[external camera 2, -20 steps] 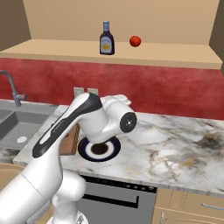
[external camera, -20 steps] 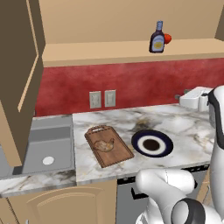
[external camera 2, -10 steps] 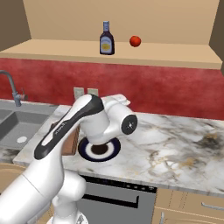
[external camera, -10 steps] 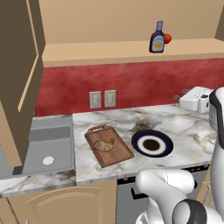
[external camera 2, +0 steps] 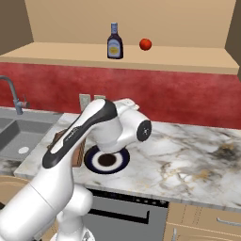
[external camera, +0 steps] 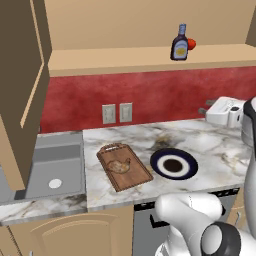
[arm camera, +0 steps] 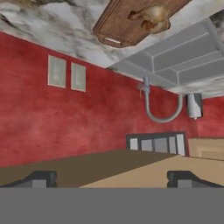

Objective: Pick the chicken drumstick from the plate and place it on the cutting board. Then pick the condiment bottle from the cabinet and place it next to the cutting board.

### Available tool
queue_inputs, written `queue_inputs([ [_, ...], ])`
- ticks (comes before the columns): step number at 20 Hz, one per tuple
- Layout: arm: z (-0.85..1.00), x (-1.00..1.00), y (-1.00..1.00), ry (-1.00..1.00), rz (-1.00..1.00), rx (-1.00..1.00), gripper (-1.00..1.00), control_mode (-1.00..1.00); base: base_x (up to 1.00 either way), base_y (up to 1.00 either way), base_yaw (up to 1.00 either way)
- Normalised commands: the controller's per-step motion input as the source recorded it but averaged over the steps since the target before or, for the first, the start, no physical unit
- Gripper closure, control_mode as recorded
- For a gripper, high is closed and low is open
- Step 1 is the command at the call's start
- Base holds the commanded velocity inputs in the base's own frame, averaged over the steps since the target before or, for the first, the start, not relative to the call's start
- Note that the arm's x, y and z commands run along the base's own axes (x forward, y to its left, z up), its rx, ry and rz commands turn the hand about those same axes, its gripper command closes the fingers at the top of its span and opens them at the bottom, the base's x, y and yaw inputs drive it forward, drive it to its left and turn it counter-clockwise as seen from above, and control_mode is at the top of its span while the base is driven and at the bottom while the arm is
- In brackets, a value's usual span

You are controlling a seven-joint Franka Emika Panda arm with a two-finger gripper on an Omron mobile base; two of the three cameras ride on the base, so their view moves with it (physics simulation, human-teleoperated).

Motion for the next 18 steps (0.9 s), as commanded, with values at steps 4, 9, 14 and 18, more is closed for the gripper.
queue_inputs([
  [4,0.15,0.0,0.12,0.0,0.08,0.0,-1.0,-1.0,0.0,0.0,0.0],
  [9,0.17,-0.09,0.18,-0.02,0.02,0.0,-1.0,-1.0,0.0,0.0,0.0],
  [14,0.16,-0.2,0.18,-0.07,0.0,0.0,-1.0,-1.0,0.0,0.0,0.0],
  [18,0.2,-0.23,0.11,-0.08,0.0,0.0,-1.0,-1.0,0.0,0.0,0.0],
])
